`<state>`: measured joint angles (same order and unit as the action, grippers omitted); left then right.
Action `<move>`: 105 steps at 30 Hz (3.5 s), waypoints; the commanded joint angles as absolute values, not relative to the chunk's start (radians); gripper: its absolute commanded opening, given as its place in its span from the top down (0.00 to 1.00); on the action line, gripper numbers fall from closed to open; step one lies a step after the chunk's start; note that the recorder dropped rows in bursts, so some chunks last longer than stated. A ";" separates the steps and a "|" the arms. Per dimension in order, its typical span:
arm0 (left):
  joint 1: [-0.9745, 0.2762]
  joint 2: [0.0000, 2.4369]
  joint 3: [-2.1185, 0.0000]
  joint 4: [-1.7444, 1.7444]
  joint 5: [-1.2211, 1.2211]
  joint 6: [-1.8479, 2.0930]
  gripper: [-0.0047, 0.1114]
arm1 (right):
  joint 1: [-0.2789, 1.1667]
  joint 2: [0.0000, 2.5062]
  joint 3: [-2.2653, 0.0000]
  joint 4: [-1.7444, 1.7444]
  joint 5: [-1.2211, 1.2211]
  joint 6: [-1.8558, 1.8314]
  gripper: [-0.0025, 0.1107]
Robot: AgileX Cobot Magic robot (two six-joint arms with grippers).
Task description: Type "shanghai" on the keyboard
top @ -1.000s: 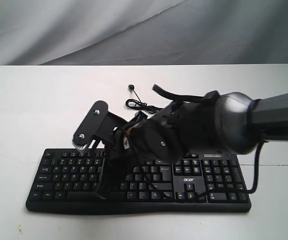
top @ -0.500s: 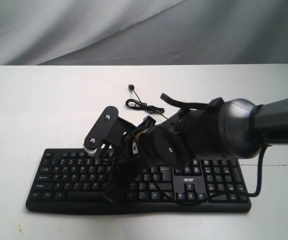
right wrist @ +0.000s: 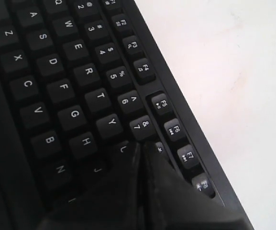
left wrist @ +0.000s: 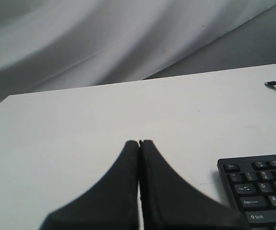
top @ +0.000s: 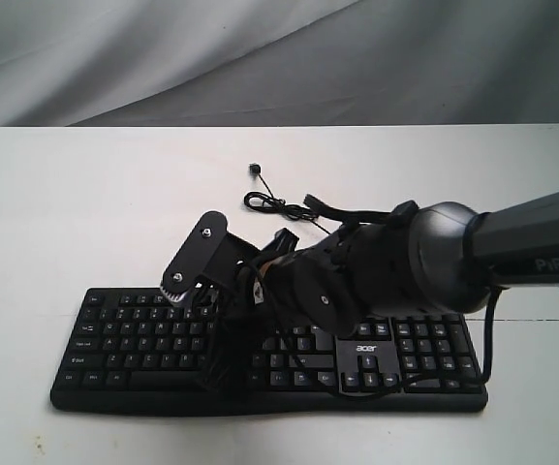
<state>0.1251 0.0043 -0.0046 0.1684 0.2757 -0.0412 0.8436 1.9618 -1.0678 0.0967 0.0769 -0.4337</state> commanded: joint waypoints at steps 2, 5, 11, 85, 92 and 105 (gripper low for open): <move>0.118 0.000 0.000 0.167 0.266 -0.046 0.96 | 0.834 1.962 -1.065 0.092 0.070 -0.433 0.98; 0.118 0.000 0.000 0.167 0.266 -0.046 0.96 | 0.832 1.962 -1.065 0.092 0.070 -0.433 0.98; 0.118 0.000 0.000 0.167 0.266 -0.046 0.96 | 0.818 1.962 -1.065 0.092 0.072 -0.433 0.98; 0.118 0.000 0.000 0.167 0.266 -0.046 0.96 | 0.170 0.340 -0.300 0.124 0.232 -0.257 0.98; 0.118 0.000 0.000 0.167 0.266 -0.046 0.96 | -0.013 0.205 -0.300 0.100 0.259 -0.264 0.98; 0.118 0.000 0.000 0.167 0.266 -0.046 0.96 | -0.013 0.214 -0.177 -0.008 0.088 -0.222 0.98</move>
